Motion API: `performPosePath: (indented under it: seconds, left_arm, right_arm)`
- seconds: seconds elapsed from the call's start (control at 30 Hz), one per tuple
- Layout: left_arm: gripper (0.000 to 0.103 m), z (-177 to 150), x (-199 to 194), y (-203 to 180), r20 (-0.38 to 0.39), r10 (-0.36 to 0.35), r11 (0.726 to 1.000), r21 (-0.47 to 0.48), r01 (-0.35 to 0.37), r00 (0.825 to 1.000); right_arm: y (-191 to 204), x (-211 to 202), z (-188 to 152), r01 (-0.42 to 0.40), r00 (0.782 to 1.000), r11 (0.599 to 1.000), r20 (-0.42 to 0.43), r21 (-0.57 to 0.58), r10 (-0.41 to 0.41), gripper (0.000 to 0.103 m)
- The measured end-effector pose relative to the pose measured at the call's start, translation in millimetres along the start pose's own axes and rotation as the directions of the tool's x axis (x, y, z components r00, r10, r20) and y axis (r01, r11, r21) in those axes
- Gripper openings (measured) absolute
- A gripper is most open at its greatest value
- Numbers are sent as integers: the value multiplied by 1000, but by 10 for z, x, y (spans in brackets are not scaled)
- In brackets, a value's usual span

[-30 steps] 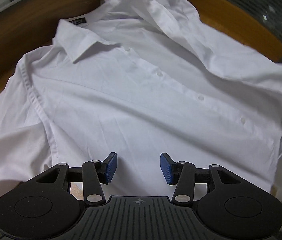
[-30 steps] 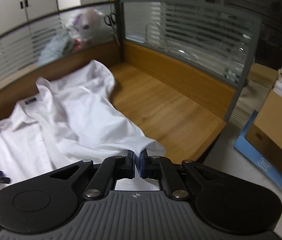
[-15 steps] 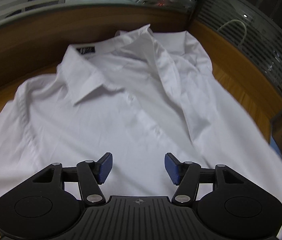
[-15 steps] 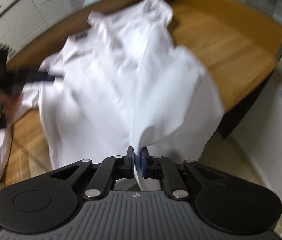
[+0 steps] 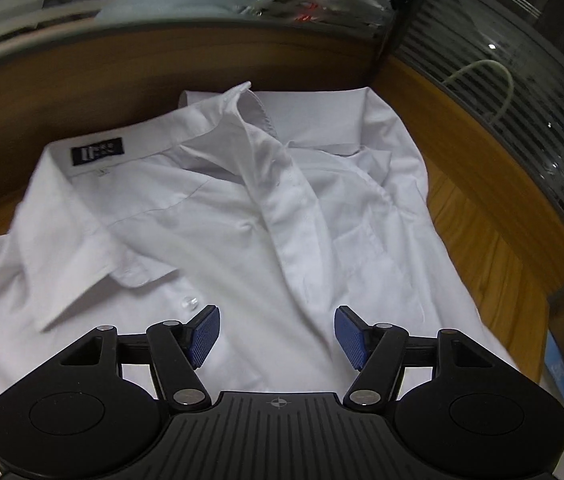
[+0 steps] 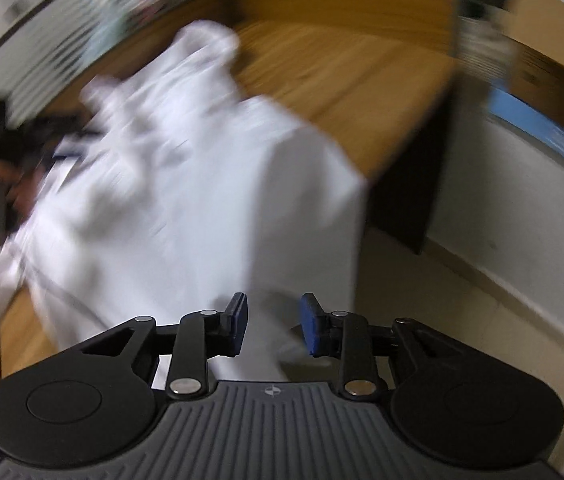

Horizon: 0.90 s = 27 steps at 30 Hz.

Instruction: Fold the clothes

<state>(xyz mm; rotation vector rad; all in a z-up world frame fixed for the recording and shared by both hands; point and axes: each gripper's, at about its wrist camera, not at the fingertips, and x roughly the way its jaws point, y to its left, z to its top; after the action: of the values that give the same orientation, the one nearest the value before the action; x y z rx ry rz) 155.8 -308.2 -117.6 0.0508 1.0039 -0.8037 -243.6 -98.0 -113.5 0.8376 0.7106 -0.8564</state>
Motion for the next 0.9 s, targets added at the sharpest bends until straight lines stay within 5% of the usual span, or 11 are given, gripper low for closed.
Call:
performPosePath:
  seconds: [0.1, 0.2, 0.4, 0.5, 0.73, 0.83, 0.9]
  left_arm:
    - [66, 67, 154, -46, -25, 0, 999, -38, -1, 1000]
    - [66, 108, 297, -91, -68, -4, 995, -99, -3, 998]
    - [66, 129, 480, -282, -108, 38, 998, -39, -43, 993]
    - [66, 126, 533, -306, -112, 53, 998, -22, -56, 992]
    - [62, 139, 594, -297, -111, 56, 998, -9, -57, 992]
    - [50, 126, 620, -287, -119, 64, 998, 6, -64, 991]
    - [17, 126, 599, -293, -113, 61, 998, 28, -58, 992]
  right_arm:
    - [-351, 170, -41, -2, 1000, 977, 29, 215, -4, 35]
    - [-681, 390, -142, -30, 999, 900, 51, 436, 9, 35]
    - [-1097, 757, -505, -171, 985, 618, 137, 768, 103, 35]
    - [-1195, 907, -655, -219, 974, 500, 156, 838, 166, 36]
    - [-1106, 1332, -858, -298, 919, 240, 209, 924, 335, 57]
    - [-1087, 1482, -838, -304, 912, 186, 229, 934, 339, 57]
    - [-1089, 1574, -842, -309, 908, 149, 245, 939, 339, 47]
